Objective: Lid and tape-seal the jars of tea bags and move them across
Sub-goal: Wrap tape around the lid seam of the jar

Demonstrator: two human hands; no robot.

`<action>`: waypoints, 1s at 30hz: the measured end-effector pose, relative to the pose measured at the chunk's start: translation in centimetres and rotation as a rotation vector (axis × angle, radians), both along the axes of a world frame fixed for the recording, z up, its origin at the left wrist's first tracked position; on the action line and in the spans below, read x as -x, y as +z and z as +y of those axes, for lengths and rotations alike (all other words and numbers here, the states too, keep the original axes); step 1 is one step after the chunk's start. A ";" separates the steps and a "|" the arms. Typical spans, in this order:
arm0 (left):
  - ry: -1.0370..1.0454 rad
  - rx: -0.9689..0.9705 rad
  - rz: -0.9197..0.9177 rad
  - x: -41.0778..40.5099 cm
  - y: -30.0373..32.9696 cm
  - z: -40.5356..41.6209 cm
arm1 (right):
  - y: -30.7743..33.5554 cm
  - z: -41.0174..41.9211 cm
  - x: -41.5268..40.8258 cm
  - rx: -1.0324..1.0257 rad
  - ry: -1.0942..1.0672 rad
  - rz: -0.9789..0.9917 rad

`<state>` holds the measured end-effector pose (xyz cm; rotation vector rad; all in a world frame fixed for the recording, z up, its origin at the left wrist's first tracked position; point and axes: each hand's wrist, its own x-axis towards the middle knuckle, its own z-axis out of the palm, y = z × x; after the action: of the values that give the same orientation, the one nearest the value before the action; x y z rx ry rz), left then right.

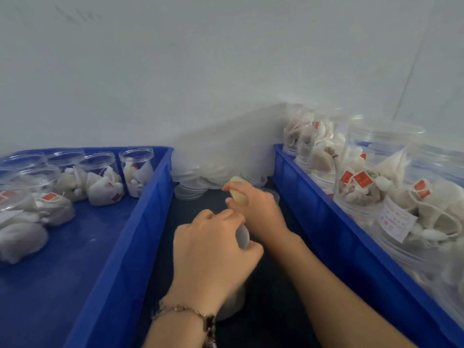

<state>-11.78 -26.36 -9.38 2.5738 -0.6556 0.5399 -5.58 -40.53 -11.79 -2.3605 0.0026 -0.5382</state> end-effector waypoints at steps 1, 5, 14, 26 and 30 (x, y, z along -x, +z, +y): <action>0.003 -0.008 0.010 -0.1 0.2 -0.1 | 0.0 0.6 -0.6 0.039 0.026 0.009; 0.031 -0.076 0.068 -0.5 0.2 -0.7 | -1.5 -0.1 -0.6 0.126 0.013 0.141; 0.108 -0.106 0.075 -0.6 0.4 -1.5 | -5.1 0.1 2.3 0.438 -0.026 0.273; 0.297 1.052 0.358 4.1 -4.8 1.8 | -2.5 2.6 10.2 -0.318 0.095 0.165; 0.130 0.965 0.394 5.6 -4.5 1.4 | -1.1 4.4 13.4 -0.438 0.187 0.132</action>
<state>-17.40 -24.99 -13.89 1.7196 -0.0387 0.2644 -19.01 -36.09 -12.88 -1.9382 -0.0367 -0.2574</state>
